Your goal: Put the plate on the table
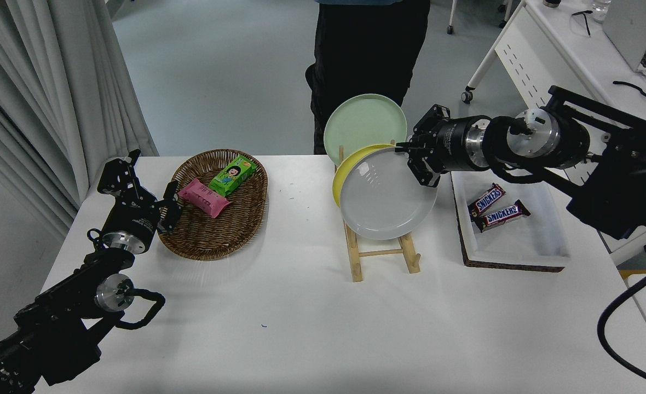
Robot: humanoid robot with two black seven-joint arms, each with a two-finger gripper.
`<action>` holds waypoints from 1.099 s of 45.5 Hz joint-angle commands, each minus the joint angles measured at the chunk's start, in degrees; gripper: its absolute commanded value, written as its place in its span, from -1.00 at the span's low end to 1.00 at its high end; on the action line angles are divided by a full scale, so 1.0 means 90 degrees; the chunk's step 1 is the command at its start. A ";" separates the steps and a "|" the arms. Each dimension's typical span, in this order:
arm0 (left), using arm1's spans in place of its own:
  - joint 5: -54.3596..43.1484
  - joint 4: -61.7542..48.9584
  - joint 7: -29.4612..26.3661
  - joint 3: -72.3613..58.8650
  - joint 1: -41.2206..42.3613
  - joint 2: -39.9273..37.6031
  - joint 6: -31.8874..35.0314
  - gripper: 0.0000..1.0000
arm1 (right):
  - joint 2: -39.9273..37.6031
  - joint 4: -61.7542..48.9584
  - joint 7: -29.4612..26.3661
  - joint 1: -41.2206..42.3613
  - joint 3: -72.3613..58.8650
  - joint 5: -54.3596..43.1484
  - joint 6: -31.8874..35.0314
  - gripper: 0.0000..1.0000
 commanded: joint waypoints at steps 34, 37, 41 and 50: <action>0.0000 0.0000 0.0000 0.0000 0.0000 0.0000 0.0000 1.00 | 0.0742 0.0151 -0.0544 0.1039 0.0396 0.1771 -0.2172 -1.00; 0.0000 0.0000 0.0000 0.0000 0.0000 0.0000 0.0000 1.00 | 0.0840 0.0093 -0.0553 0.1048 0.0396 0.1965 -0.2397 -1.00; 0.0000 0.0000 0.0000 0.0000 0.0000 0.0000 0.0000 1.00 | 0.1025 0.0083 -0.0544 0.1048 0.0396 0.2171 -0.2651 -1.00; 0.0000 0.0000 0.0000 0.0000 0.0000 0.0000 0.0000 1.00 | 0.1435 0.0083 -0.0524 0.0990 0.0396 0.2201 -0.2681 -1.00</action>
